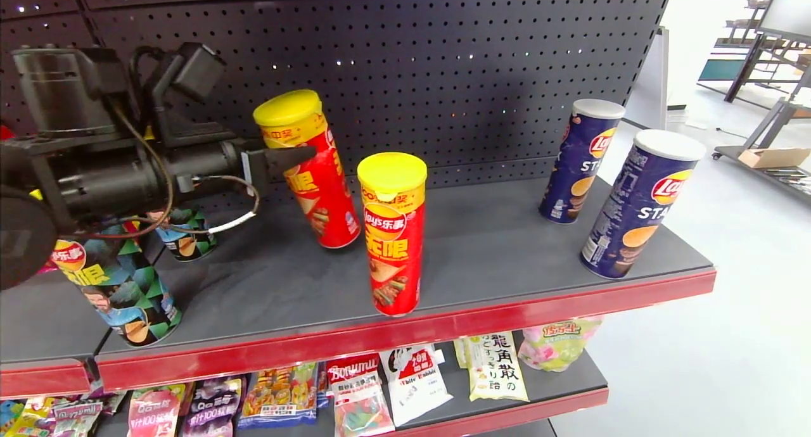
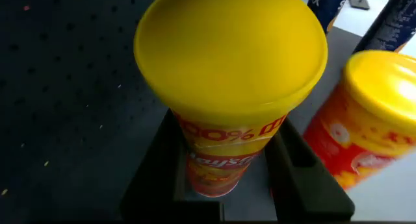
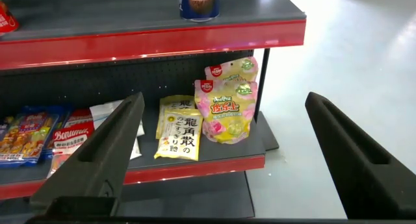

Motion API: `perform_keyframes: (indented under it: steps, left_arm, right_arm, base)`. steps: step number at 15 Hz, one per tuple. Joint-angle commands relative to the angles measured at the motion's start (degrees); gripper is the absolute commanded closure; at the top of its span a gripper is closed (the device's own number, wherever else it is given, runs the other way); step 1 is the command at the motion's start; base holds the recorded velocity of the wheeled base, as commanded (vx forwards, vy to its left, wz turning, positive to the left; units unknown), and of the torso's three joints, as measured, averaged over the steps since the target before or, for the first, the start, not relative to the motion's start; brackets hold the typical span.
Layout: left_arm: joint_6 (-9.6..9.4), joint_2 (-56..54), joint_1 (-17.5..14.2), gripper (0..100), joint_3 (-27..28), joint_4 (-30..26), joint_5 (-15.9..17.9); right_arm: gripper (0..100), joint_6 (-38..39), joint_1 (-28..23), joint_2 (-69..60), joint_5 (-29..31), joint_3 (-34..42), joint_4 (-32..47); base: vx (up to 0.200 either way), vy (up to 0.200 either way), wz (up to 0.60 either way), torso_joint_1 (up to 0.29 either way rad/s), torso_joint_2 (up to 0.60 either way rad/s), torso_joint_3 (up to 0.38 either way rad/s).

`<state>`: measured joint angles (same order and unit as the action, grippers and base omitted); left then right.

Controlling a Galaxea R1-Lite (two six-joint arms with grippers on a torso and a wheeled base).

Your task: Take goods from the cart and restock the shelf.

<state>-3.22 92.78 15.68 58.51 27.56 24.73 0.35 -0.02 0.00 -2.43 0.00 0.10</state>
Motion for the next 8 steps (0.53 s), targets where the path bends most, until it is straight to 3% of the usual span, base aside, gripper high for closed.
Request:
perform_keyframes:
  steps: [1,5,8]
  left_arm:
    - [-0.21,9.35,2.08,100,6.70,0.65,0.05]
    - [-0.65,13.21,3.31,100,9.42,1.00,0.14]
    - [-2.49,16.82,3.40,100,12.76,1.53,0.14]
  right_arm:
    - [0,0.00,-0.06,0.09,-0.04,0.00,-0.01]
    - [0,0.00,-0.06,0.09,-0.04,0.00,-0.01]
    - [0,0.00,-0.06,0.09,-0.04,0.00,-0.01]
  base:
    - [0.000,0.000,0.00,0.000,0.00,0.000]
    - [0.000,0.000,0.00,0.000,0.00,0.000]
    - [0.000,0.000,0.00,0.000,0.00,0.000]
